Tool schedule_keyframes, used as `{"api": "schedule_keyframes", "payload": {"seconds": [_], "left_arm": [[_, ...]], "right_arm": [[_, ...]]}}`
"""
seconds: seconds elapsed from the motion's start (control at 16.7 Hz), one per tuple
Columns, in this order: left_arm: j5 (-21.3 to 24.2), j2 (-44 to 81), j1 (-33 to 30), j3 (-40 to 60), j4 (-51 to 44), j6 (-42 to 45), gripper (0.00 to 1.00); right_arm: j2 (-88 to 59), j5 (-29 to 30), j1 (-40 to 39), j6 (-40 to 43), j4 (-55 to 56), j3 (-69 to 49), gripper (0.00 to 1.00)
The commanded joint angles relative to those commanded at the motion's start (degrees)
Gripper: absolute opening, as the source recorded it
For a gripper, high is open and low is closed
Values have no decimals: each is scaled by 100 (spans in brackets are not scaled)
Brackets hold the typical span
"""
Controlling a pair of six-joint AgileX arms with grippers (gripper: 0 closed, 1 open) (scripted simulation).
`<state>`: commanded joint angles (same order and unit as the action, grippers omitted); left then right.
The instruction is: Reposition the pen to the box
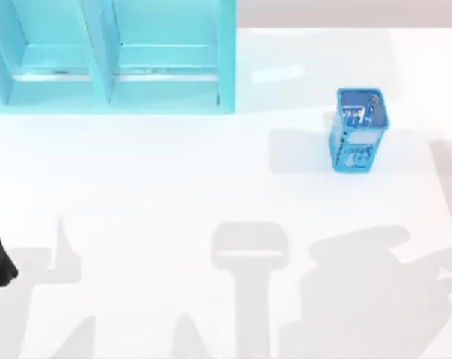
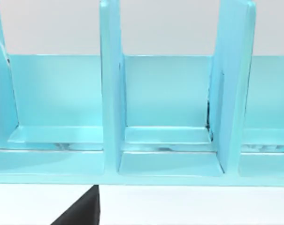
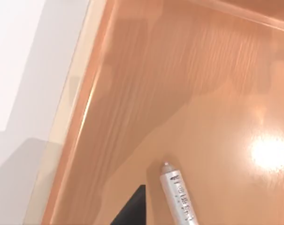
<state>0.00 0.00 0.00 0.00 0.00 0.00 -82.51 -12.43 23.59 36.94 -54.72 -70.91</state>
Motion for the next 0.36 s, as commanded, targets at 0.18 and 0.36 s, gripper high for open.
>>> {"api": "schedule_keyframes", "payload": {"seconds": [0.18,0.36], "left_arm": [[0,0,0,0,0,0,100],[0,0,0,0,0,0,100]], "right_arm": [[0,0,0,0,0,0,100],[0,0,0,0,0,0,100]]}}
